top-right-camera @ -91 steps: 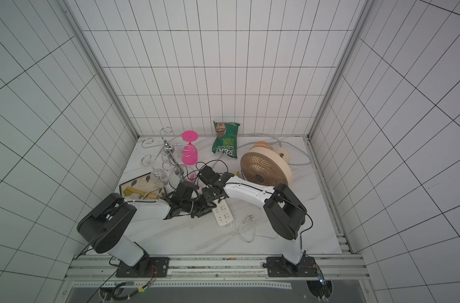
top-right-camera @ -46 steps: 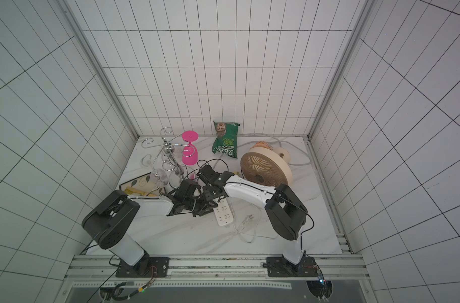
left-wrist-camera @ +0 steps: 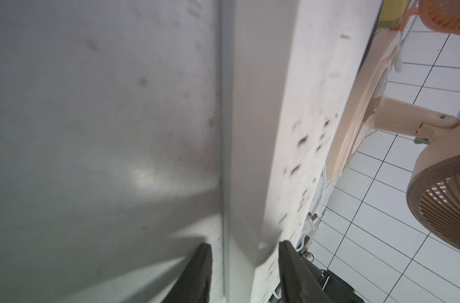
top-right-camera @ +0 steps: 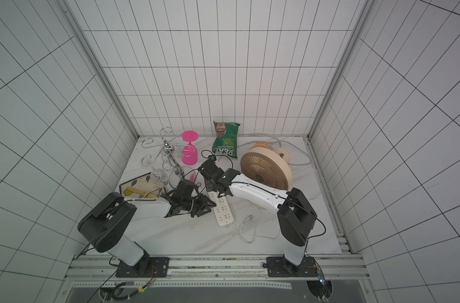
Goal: Unplug the desk fan from the power strip
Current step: Remove the plug from the socket, then place the plug at the center of the board.
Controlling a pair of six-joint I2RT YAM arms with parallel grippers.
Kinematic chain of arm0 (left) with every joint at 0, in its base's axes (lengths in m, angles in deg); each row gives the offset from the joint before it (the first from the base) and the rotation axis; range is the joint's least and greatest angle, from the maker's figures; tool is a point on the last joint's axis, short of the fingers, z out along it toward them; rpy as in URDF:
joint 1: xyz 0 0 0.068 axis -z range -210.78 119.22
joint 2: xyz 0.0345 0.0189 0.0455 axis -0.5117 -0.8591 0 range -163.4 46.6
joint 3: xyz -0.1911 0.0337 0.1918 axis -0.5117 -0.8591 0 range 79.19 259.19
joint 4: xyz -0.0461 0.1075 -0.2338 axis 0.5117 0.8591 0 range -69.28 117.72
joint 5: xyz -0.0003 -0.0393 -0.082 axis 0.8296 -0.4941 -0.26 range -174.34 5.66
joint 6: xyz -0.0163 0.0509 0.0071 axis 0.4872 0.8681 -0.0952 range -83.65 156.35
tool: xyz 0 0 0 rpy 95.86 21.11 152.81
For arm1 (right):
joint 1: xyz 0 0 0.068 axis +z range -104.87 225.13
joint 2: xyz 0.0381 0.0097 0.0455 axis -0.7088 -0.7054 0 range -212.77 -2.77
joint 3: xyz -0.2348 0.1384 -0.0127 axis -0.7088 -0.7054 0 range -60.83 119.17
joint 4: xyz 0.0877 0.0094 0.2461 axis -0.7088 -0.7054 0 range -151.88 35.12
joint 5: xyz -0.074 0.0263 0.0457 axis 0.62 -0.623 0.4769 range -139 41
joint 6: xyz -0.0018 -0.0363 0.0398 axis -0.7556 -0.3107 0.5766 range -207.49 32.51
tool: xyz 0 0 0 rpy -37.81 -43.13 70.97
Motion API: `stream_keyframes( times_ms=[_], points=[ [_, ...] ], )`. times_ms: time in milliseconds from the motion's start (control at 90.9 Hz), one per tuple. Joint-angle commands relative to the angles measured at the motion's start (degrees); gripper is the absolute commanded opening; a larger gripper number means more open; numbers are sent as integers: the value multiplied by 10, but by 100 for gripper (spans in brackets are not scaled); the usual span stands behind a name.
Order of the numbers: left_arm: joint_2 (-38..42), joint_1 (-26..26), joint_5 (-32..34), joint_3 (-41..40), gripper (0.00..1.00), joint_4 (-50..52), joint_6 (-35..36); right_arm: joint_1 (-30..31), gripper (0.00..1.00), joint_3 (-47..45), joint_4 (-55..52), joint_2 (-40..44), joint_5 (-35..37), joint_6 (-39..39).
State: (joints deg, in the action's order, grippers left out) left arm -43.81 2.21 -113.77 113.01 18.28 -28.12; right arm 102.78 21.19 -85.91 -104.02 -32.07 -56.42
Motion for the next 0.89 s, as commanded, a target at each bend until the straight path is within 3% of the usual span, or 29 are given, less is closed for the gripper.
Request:
stream_keyframes(
  times_ms=[0,165,385,627,759,880],
  points=[
    [25,14,91,4,51,137,15,-22,18,2,0,11,3,23],
    [102,39,133,52,56,187,27,-37,18,21,12,-2,-44,17],
    [154,36,151,37,56,218,15,-57,18,31,15,-6,-58,21],
    [203,-14,98,18,56,192,72,-66,17,27,2,15,-39,5],
    [285,-19,110,26,58,230,116,-68,16,38,-10,-4,-47,0],
    [377,-58,137,9,56,292,92,-67,15,61,-3,-28,-66,5]
  ],
)
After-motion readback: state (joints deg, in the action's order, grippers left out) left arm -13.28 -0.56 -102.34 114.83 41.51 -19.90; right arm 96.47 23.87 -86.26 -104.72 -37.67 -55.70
